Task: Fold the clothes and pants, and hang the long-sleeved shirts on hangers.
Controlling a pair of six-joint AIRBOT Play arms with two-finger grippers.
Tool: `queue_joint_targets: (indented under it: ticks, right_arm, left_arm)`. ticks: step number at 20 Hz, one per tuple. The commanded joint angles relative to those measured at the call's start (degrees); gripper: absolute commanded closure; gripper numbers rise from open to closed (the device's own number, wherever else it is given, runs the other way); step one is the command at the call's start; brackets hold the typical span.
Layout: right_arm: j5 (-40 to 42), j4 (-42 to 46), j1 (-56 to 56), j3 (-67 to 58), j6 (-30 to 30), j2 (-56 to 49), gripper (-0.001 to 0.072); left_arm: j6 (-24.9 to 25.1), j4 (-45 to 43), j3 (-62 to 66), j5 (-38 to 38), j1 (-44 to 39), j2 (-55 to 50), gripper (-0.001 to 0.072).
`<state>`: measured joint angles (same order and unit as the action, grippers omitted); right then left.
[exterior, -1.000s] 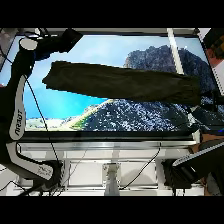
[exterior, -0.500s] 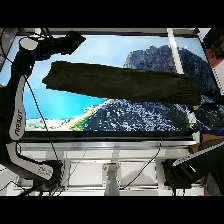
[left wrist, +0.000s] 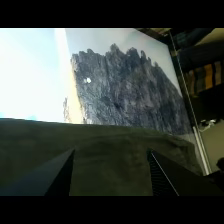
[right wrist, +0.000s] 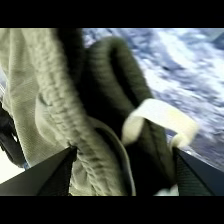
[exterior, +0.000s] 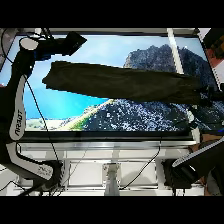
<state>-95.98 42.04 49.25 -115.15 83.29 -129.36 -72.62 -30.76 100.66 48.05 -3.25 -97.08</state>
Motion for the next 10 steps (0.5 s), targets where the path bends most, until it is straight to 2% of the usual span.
queue_joint_targets:
  ticks: [1,4,5,6,8,9,10]
  right_arm:
    - [-0.5,-1.2,-2.2,0.0,-0.5,-0.4,0.0037]
    - [-0.3,-1.2,-4.2,0.0,-0.5,-0.7,0.0043]
    - [0.0,-1.1,-4.7,0.0,-0.5,-0.7,0.013]
    - [-0.1,-1.1,-4.9,-0.1,-0.5,-0.7,0.029]
    - [-1.1,-1.0,-4.9,-0.3,-0.5,-0.5,0.0427]
    - [-2.2,-0.9,-4.6,-0.4,-0.5,-0.3,0.0539]
    - [-3.3,-0.8,-4.6,-0.9,-0.4,0.0,0.0638]
  left_arm:
    - [0.0,0.0,0.1,0.0,0.0,0.0,0.018]
    - [0.0,0.0,0.1,0.0,-0.2,0.0,0.018]
    - [0.0,0.0,0.1,0.0,-0.4,0.0,0.018]
    - [0.0,0.0,0.1,0.0,-0.7,0.0,0.0181]
    - [0.0,0.0,0.0,0.0,-1.8,0.0,0.0182]
    - [0.0,0.0,0.0,0.0,-2.7,-0.1,0.0222]
    - [0.0,0.0,0.0,0.0,-3.8,-0.2,0.0318]
